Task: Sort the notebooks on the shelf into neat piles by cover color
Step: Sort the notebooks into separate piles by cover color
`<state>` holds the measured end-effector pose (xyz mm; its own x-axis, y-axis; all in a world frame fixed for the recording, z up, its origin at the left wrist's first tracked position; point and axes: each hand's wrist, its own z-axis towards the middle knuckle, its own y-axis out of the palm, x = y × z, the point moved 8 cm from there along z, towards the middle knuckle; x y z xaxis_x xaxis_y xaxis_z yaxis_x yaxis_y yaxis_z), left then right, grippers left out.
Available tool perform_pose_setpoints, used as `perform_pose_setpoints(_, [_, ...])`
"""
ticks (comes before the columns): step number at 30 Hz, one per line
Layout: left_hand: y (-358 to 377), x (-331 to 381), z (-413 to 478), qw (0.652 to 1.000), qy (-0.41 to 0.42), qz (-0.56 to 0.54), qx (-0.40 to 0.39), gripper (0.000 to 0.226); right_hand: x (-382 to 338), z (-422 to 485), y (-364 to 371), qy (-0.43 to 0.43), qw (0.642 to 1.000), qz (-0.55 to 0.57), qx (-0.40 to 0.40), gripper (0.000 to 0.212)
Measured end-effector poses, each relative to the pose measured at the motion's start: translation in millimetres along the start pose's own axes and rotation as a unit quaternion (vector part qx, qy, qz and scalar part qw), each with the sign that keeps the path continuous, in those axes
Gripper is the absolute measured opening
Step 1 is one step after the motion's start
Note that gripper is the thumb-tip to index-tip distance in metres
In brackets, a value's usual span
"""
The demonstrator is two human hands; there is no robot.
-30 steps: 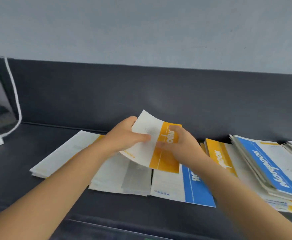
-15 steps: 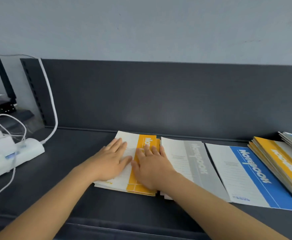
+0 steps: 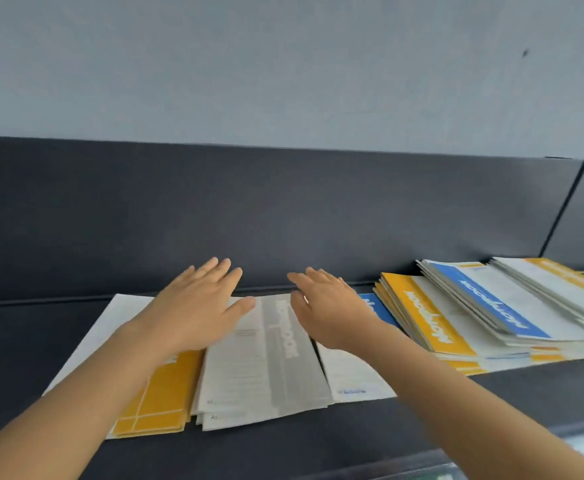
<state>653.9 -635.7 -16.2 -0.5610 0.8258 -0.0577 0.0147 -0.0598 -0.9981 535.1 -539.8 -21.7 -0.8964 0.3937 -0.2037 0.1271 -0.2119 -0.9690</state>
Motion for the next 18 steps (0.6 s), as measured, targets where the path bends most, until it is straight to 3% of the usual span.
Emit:
perform_pose_setpoints(5, [-10,119,38,0.998,0.053,-0.009,0.02,0.075,142,-30,-31,0.113,0.992,-0.053,-0.007,0.054])
perform_pose_setpoints(8, [-14,193,61,0.996,0.076,-0.045,0.034,0.075,223,-58,-51,0.171,0.983,-0.068,-0.016,0.087])
perform_pose_setpoints(11, [-18,257,87,0.99,0.069,-0.118,0.044,0.067,288,-83,-65,0.204,0.978,-0.044,-0.013,0.055])
perform_pose_setpoints(13, [-12,288,104,0.977,0.041,-0.206,0.027,0.064,307,-93,-61,0.2,0.979,0.009,-0.036,0.063])
perform_pose_setpoints(15, [-6,308,115,0.957,0.005,-0.288,0.016,0.065,312,-92,-57,0.186,0.98,0.054,-0.049,0.05])
perform_pose_setpoints(18, [0,313,124,0.945,-0.048,-0.321,0.039,0.07,301,-90,-56,0.145,0.987,0.058,-0.04,0.052])
